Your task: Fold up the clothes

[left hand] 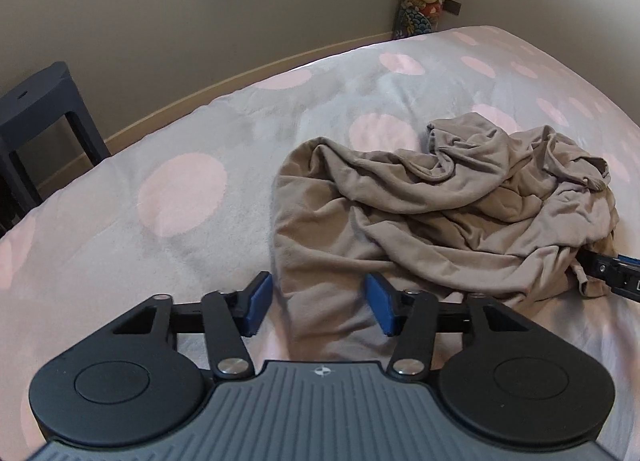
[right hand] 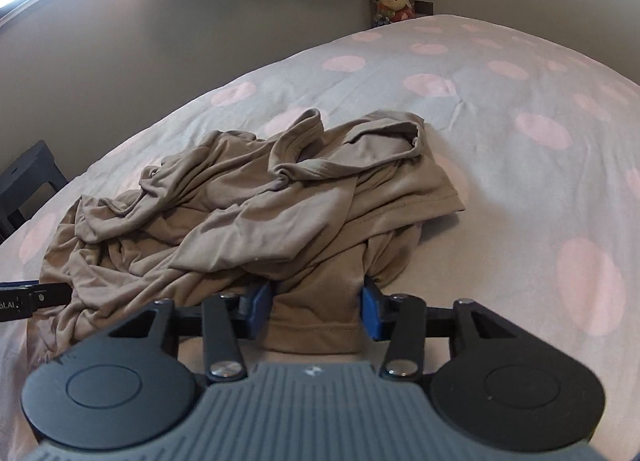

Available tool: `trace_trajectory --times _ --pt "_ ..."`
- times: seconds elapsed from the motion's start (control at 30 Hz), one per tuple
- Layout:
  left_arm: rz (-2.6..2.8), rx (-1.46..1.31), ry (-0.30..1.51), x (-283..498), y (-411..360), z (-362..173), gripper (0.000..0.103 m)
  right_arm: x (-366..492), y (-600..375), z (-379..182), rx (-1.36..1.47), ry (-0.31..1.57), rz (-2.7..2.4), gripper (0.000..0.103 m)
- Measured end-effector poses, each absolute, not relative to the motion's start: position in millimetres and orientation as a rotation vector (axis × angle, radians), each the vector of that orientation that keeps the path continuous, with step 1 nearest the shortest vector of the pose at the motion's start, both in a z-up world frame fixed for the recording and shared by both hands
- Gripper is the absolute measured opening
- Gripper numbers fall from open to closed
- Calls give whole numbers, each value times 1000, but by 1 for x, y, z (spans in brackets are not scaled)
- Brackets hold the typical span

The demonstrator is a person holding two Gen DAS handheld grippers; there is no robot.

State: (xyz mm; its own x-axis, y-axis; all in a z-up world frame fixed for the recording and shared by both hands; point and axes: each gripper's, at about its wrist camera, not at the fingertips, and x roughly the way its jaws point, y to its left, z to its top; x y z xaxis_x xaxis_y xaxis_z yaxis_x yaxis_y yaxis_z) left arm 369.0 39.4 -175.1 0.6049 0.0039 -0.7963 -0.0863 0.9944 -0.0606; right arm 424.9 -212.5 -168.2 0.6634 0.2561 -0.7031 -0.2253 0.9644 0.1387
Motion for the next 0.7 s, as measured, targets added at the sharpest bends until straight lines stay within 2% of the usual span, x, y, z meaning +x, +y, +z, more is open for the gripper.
trace_trajectory --times 0.03,0.07,0.13,0.17,0.7 --pt "34 -72 916 369 33 -172 18 424 -212 -166 48 798 274 23" --pt "16 -62 918 368 29 -170 6 423 -212 -164 55 796 276 14" --pt "-29 -95 922 363 23 -162 5 411 -218 -152 46 769 260 11" --pt "-46 -100 916 359 19 -156 5 404 -221 -146 38 755 254 5" --pt "-343 -25 709 231 -69 -9 3 219 -338 -37 75 558 74 5"
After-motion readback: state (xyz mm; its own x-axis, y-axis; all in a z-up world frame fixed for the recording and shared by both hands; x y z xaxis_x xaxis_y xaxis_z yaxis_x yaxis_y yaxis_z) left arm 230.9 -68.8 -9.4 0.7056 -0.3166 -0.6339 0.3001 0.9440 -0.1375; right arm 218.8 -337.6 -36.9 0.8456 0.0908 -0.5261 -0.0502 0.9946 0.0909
